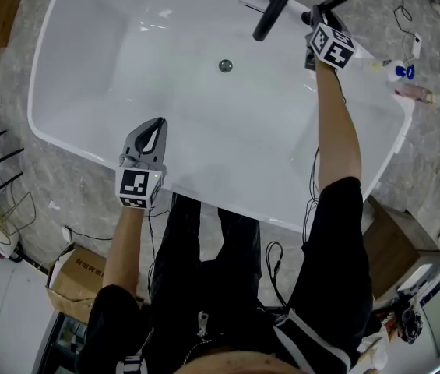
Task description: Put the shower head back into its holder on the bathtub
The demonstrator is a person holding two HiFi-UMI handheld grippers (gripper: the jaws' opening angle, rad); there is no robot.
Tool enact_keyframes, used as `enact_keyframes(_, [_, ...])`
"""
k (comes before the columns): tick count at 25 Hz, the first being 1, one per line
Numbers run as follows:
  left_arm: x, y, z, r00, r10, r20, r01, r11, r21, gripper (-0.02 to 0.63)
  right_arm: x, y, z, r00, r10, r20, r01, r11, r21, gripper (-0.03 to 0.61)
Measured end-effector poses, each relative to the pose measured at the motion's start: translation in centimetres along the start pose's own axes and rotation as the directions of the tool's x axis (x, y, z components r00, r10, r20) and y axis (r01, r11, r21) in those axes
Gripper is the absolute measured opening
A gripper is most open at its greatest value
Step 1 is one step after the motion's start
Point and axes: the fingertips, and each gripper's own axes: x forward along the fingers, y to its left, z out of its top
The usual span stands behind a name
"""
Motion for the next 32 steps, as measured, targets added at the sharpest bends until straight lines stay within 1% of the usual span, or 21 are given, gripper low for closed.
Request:
enact_keyframes(3, [-0.1, -0.2, 0.3, 1.000, -0.003, 0.007, 0.003, 1.000, -0.001, 0.032, -0.9, 0.2, 0.3, 1.000, -0.006, -0.026, 0.005, 1.000, -0.030, 0.128])
enact_keyframes(6, [-0.6, -0.2, 0.6, 1.000, -0.002, 0.012, 0.002, 1.000, -0.004, 0.032, -1.4, 0.1, -0.7, 0.998, 0.014, -0.056, -0.016, 0.999, -0.034, 0.155])
enact_keyframes(8, [-1.3, -0.2, 0.8, 1.000, 0.004, 0.013, -0.004, 1.000, -0.009, 0.032, -2.3, 0.6, -1.1, 0.998, 0.017, -0.060, -0.020, 0.999, -0.042, 0.156])
enact_keyframes(9, [-1.4, -0.4, 1.0, 1.000, 0.004, 0.018, -0.004, 1.000, -0.011, 0.032, -3.2, 0.8, -0.9, 0.998, 0.012, -0.055, -0.014, 0.999, -0.039, 0.156])
enact_keyframes(11, [-1.2, -0.9, 1.9, 0.999, -0.010, 0.037, 0.010, 1.000, -0.006, 0.032, -5.1, 0.5, -0.5, 0.999, -0.001, -0.039, 0.001, 1.000, -0.004, 0.150])
enact_keyframes(14, [-1.4, -1.3, 3.9, 0.997, -0.028, 0.070, 0.028, 1.000, 0.008, 0.032, -8.2, 0.6, -0.5, 1.000, -0.007, -0.023, 0.009, 0.997, 0.080, 0.118])
enact_keyframes(15, [-1.6, -1.4, 4.7, 0.996, -0.031, 0.080, 0.030, 1.000, 0.009, 0.032, -9.5, 0.9, -0.2, 1.000, -0.011, -0.021, 0.013, 0.996, 0.093, 0.108])
enact_keyframes(18, [-1.8, -2.2, 7.3, 0.992, -0.050, 0.116, 0.049, 0.999, 0.017, 0.032, -14.1, 1.7, 1.0, 1.000, -0.027, -0.006, 0.028, 0.996, 0.085, 0.058])
enact_keyframes(21, [-2.1, -3.3, 10.2, 0.985, -0.075, 0.155, 0.071, 0.997, 0.029, 0.032, -18.1, 2.6, 2.3, 0.999, -0.022, 0.023, 0.020, 0.996, 0.086, 0.008])
enact_keyframes(25, [-2.4, -5.7, 13.3, 0.976, -0.122, 0.182, 0.116, 0.992, 0.043, 0.032, -23.9, 3.5, 3.0, 0.999, -0.014, 0.053, 0.008, 0.994, 0.109, 0.008])
enact_keyframes(29, [-3.2, -7.8, 16.6, 0.965, -0.168, 0.199, 0.155, 0.985, 0.080, 0.032, -30.0, 5.8, 5.3, 0.996, -0.006, 0.091, -0.002, 0.997, 0.083, 0.008])
enact_keyframes(32, [-3.3, -9.7, 19.1, 0.953, -0.203, 0.226, 0.186, 0.978, 0.095, 0.032, -34.0, 6.5, 6.9, 0.991, 0.009, 0.130, -0.016, 0.998, 0.055, 0.008])
